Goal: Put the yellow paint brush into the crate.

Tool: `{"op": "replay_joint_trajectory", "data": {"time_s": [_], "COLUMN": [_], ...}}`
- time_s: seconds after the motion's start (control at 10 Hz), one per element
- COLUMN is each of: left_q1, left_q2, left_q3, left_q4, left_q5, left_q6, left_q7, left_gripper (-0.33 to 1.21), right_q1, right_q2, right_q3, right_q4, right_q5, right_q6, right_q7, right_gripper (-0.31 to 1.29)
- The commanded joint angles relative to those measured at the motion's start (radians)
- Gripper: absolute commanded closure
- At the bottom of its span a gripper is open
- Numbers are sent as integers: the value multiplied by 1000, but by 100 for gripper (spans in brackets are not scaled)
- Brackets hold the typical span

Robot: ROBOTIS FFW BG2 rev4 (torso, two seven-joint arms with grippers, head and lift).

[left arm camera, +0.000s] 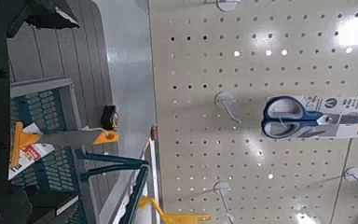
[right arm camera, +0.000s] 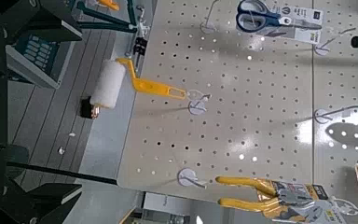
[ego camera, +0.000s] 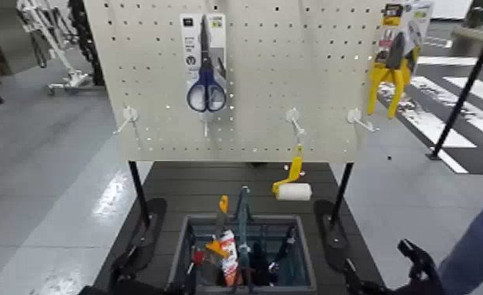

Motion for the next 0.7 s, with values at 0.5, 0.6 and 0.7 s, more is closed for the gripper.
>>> {"op": "replay_joint_trajectory", "data": {"time_s": [0.5,0.6,0.7], "left_q1": [3,3,3], "left_q2": [-106,-106,-106], "left_q3": [-3,-3,-3], "left_q4": [-2,-2,-2], "left_q5": [-15,-15,-15], "left_q6": [-24,-24,-24], "left_q7": [2,0,0], "left_gripper": [1,1,1], "right_q1": [2,3,5], "right_q2": [-2,0,1], "right_q3": [-2,-2,-3], "right_q4": [-8,-13,-20], "right_q5": [17,25,35], "right_q6": [3,10,17], "right_q7": [1,-2,-7], "right_gripper": [16,17,18]}}
